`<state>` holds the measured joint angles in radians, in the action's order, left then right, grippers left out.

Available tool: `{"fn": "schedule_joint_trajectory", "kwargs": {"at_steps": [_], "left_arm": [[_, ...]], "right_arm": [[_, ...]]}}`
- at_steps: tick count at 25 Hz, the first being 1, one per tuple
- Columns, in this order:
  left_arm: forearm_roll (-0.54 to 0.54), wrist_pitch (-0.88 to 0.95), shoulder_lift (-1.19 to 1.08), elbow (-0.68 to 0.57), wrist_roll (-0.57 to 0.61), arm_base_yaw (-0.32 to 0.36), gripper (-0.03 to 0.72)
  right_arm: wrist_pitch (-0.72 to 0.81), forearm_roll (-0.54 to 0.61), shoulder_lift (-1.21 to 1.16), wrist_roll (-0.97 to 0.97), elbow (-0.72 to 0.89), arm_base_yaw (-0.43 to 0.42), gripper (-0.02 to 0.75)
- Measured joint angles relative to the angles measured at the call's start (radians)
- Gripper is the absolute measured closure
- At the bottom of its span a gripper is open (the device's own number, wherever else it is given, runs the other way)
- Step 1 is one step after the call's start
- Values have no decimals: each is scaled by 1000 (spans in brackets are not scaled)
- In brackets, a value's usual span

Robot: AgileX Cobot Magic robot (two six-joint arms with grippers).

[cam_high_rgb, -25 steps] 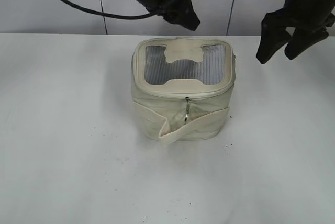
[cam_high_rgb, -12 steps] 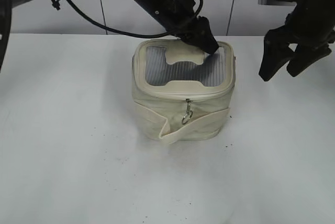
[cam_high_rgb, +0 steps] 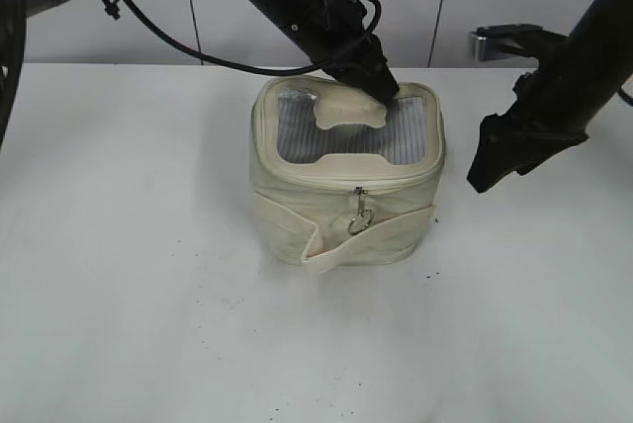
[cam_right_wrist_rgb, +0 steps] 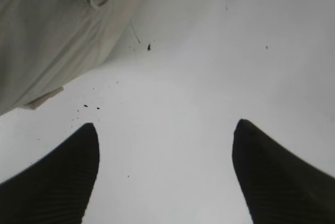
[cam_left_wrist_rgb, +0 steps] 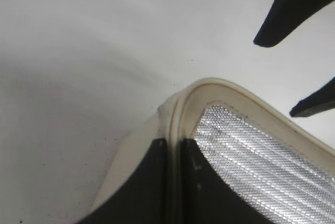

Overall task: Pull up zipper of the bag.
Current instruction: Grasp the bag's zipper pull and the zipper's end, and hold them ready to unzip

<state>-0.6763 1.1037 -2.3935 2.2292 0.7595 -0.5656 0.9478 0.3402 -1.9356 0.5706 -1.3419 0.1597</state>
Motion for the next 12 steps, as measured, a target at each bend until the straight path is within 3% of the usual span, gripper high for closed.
{"fn": "schedule_joint_trajectory", "kwargs": {"at_steps": [12], "left_arm": [[0, 6, 0, 0, 0, 0, 641]], "right_arm": [[-272, 309, -6, 437, 107, 0, 147]]}}
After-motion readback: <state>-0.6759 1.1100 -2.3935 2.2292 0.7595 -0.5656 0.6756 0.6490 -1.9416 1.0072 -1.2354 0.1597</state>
